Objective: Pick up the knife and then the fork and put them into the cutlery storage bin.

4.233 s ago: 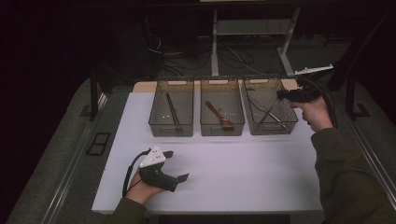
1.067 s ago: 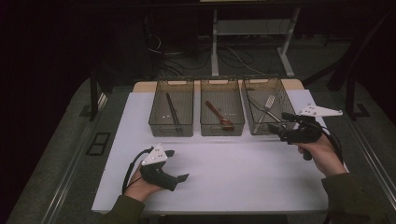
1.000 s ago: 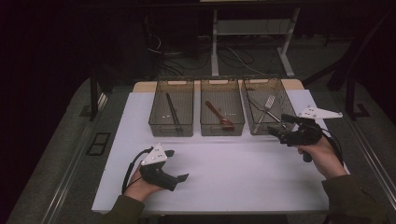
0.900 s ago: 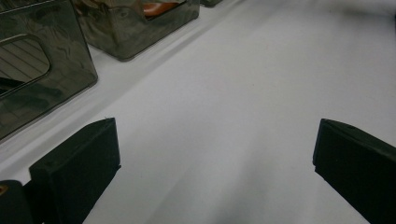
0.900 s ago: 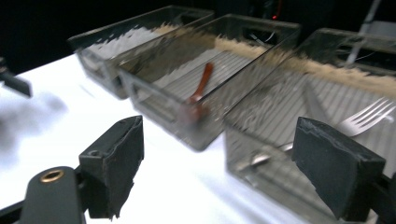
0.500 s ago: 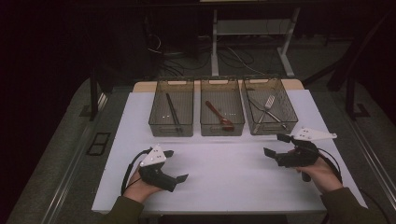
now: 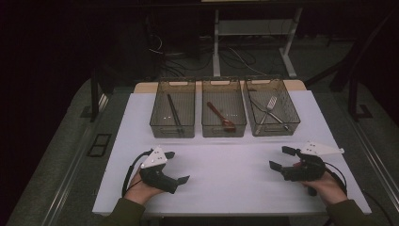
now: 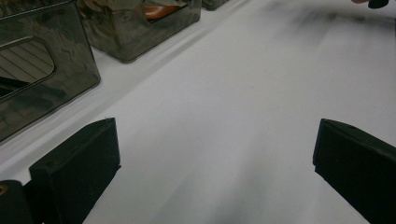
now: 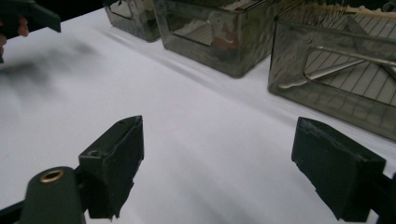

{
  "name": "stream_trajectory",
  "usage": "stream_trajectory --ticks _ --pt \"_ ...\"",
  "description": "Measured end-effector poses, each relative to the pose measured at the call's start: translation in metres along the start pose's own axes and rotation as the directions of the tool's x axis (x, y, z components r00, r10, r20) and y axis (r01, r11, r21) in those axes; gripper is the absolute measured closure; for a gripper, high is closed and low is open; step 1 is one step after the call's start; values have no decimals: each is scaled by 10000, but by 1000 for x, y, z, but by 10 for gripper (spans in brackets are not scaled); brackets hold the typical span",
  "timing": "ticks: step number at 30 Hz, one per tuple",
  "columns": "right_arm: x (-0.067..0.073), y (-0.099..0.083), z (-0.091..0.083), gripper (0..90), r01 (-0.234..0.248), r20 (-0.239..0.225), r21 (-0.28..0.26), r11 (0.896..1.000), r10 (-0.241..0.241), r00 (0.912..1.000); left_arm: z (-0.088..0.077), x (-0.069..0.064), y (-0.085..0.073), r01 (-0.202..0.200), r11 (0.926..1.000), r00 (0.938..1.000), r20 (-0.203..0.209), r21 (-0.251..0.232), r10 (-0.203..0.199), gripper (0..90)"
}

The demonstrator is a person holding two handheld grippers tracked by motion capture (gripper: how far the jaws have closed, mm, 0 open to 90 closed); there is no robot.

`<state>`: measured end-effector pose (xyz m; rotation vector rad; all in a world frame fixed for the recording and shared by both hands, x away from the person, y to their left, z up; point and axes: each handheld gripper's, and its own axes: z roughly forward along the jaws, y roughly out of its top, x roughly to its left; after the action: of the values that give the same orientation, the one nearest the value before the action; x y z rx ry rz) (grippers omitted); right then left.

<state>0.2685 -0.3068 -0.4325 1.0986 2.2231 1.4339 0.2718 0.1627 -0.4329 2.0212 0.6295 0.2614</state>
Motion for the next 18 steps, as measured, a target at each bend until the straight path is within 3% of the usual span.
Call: stream_trajectory --ticks 18 --pt "-1 -18 -1 162 591 64 655 9961 -596 9982 2 -2 0 -81 9999 10000 41 112 80 0"
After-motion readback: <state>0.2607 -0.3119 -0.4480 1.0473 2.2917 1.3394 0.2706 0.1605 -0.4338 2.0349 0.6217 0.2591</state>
